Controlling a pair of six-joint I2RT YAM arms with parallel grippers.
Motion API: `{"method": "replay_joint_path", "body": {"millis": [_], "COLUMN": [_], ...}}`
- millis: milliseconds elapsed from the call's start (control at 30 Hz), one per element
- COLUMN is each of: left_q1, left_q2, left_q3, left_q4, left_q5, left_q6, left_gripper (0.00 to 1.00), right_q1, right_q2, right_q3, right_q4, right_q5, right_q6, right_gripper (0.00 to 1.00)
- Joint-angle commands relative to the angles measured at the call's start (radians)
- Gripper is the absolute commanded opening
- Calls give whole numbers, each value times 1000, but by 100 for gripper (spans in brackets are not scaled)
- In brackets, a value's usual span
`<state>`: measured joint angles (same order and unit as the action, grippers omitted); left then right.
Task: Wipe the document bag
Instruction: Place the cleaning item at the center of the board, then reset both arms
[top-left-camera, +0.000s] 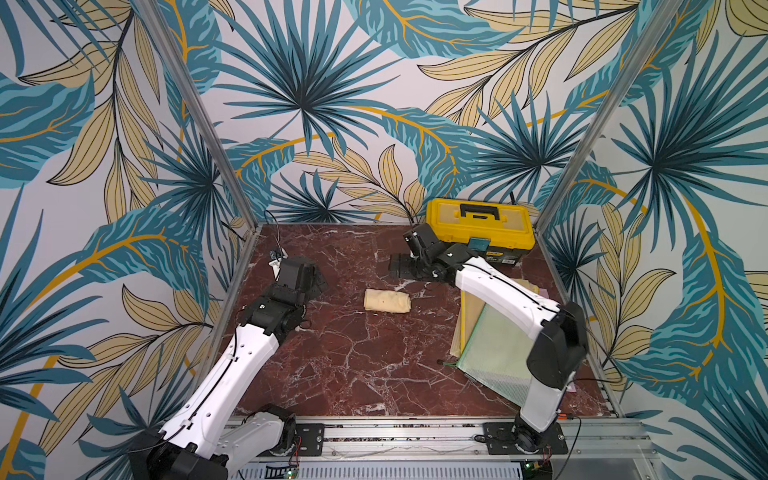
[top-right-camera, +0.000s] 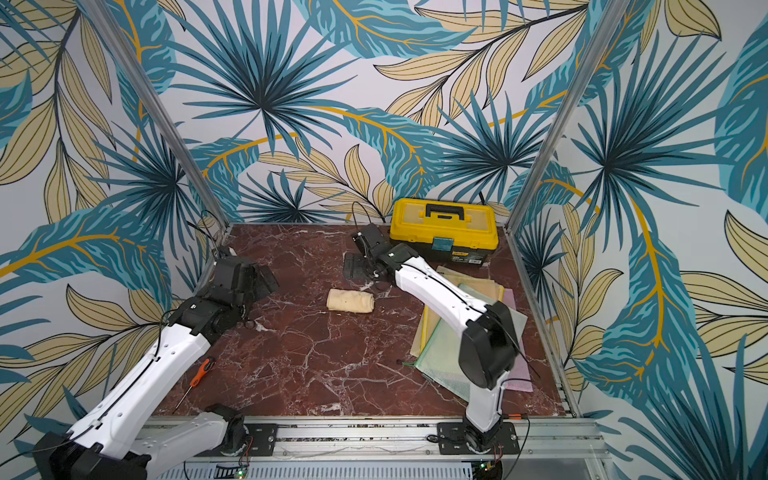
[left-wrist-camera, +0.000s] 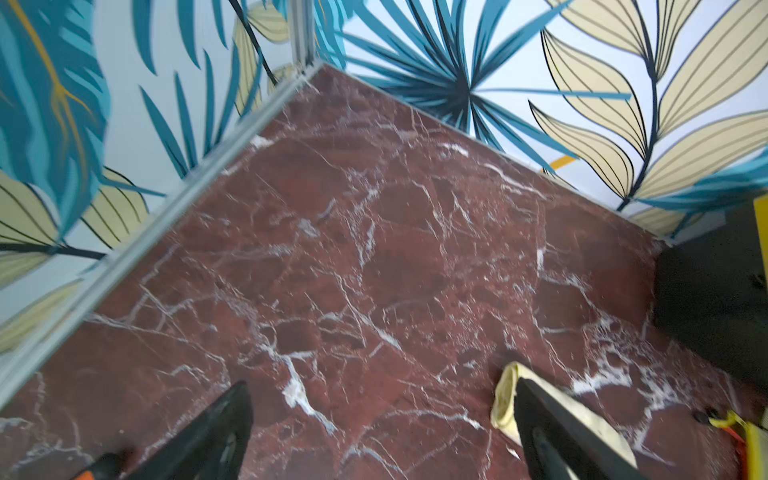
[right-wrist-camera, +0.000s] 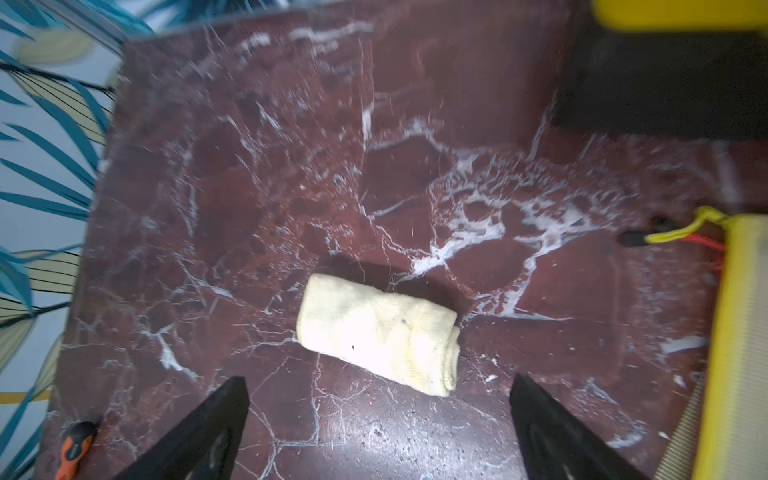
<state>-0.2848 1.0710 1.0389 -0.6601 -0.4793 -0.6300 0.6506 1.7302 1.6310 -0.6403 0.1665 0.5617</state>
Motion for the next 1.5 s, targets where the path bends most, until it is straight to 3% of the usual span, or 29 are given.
{"method": "replay_joint_path", "body": {"millis": [0, 100, 200, 267, 300, 333, 433, 500, 600, 667, 800, 933, 1033, 1100, 1233, 1400, 1467], "left_q1": [38, 71, 113, 134, 147, 165, 230, 237, 250, 284, 309, 314, 314, 314, 307, 305, 305], "left_q2": [0, 27, 64, 72, 69, 70, 126, 166, 149, 145, 217, 314, 356, 394, 407, 408, 409], "left_q3": [23, 9, -24, -81, -116, -165, -224, -254, -395, -428, -458, -497, -519, -528, -534, -534, -533], "left_q4": [22, 54, 109, 220, 292, 374, 503, 572, 833, 886, 982, 1114, 1185, 1242, 1263, 1263, 1262], "left_q5": [-86, -88, -88, -122, -108, -68, 83, 98, 180, 237, 327, 327, 326, 330, 321, 317, 317], "left_q6": [137, 208, 255, 284, 306, 338, 377, 417, 487, 466, 482, 525, 535, 541, 550, 552, 553], "left_gripper": [99, 93, 84, 84, 86, 99, 100, 100, 100, 100, 100, 100, 100, 100, 100, 100, 100], "right_q1": [-2, -5, -5, -6, -11, -21, -91, -130, -164, -191, -263, -286, -320, -337, -412, -529, -542], "right_q2": [-123, -154, -152, -210, -262, -328, -525, -648, -838, -895, -766, -511, -350, -280, -252, -285, -180], "right_q3": [-111, -169, -213, -316, -382, -462, -664, -771, -1029, -1193, -1234, -1301, -1250, -1260, -1239, -1299, -1320], "right_q4": [-4, -47, -153, -134, -82, -19, 159, 246, 651, 958, 1065, 1456, 1500, 1626, 1568, 1573, 1763], "right_q5": [109, 82, 198, 294, 327, 351, 374, 504, 638, 673, 649, 699, 736, 710, 583, 261, 212], "right_q6": [-78, -180, -165, -124, -114, -108, -140, -145, -340, -448, -473, -595, -614, -665, -604, -527, -588], "right_gripper": [100, 100, 99, 100, 100, 100, 100, 100, 100, 100, 100, 99, 99, 99, 100, 99, 100]}}
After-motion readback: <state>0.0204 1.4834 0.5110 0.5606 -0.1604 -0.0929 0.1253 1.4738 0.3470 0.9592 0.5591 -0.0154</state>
